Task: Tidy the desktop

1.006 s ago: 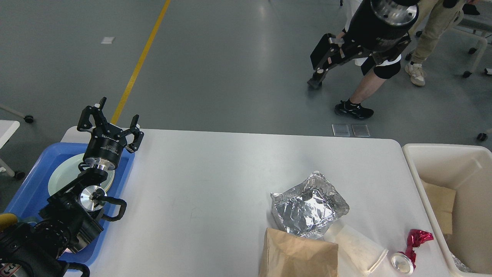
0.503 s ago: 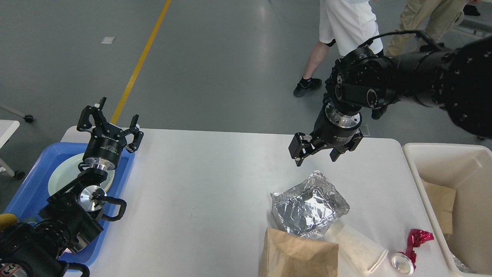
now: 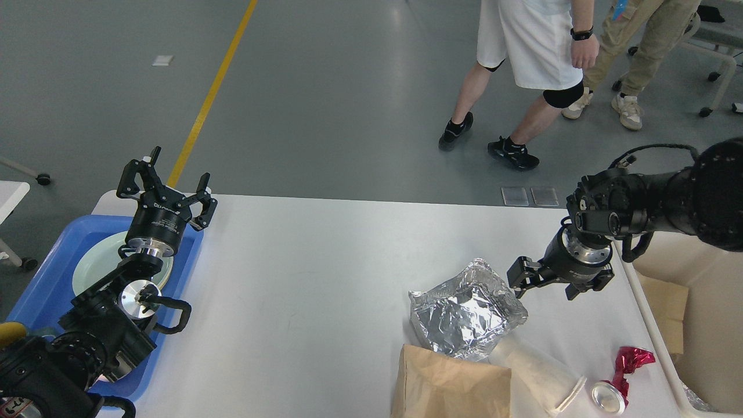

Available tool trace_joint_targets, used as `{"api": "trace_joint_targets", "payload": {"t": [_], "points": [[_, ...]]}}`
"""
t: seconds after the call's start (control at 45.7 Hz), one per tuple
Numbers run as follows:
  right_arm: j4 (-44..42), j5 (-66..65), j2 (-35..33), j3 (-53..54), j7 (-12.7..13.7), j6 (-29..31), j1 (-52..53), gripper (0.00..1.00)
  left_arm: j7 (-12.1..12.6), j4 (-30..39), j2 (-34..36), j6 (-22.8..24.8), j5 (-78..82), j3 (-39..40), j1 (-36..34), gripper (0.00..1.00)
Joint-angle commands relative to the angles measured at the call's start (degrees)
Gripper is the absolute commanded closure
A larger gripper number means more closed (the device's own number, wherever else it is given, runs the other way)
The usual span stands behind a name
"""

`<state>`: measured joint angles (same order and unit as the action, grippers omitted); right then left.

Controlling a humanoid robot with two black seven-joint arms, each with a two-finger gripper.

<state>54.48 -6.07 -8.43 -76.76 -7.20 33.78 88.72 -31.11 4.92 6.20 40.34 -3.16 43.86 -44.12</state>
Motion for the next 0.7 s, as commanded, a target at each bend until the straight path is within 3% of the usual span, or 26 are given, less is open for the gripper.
{"api": "trace_joint_targets", "payload": {"t": [0.0,0.284,0.678], "points": [[-1.0,0.0,-3.4,-1.8,0.0,-0.3,-2.5,0.04,0.0,0.0,0.0,0.0,0.0,0.0,0.0,0.04],[-2.4,0.1,-8.3,-2.9,0.0,-0.6,-8.6,0.04,0.0,0.0,0.0,0.0,0.0,0.0,0.0,0.04],[-5.2,4.1,-8.6,-1.8,-0.2,-2.8,-15.0,0.04,0.0,0.0,0.0,0.0,0.0,0.0,0.0,0.04]]}}
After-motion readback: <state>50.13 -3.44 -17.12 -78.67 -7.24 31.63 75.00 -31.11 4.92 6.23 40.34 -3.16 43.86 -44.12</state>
